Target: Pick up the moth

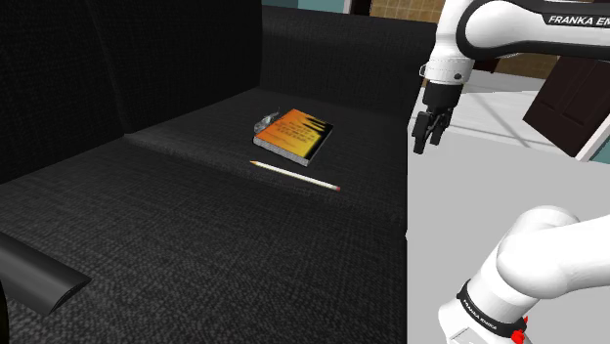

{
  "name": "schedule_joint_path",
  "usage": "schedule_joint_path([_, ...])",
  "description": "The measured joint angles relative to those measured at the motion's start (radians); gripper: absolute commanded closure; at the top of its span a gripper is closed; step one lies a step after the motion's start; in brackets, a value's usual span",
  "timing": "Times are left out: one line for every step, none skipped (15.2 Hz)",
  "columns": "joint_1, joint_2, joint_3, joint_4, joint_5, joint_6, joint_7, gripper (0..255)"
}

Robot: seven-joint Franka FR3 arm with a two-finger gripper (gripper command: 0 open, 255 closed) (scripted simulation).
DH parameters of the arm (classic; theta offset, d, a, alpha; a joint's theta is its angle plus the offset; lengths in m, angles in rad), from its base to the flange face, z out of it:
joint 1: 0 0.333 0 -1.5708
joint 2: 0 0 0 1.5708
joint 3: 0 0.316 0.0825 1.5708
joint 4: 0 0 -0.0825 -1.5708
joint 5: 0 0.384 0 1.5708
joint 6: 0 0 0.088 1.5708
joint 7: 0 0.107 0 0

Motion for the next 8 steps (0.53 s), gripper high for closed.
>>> schedule_joint_path([0.0,0.0,0.0,0.0,0.0,0.0,0.0,0])
schedule_joint_path([0.003,0.01,0.005,0.003,0.006,0.012,0.006,0])
schedule_joint_path([0.007,0.021,0.014,0.006,0.016,0.026,0.017,0])
schedule_joint_path([0.014,0.047,0.028,0.02,0.03,0.047,0.033,0])
schedule_joint_path([0.019,0.07,0.036,0.035,0.04,0.065,0.044,0])
schedule_joint_path([0.026,0.086,0.05,0.048,0.053,0.078,0.06,0])
schedule_joint_path([0.032,0.103,0.063,0.059,0.065,0.095,0.076,0])
schedule_joint_path([0.037,0.132,0.076,0.083,0.076,0.11,0.091,0])
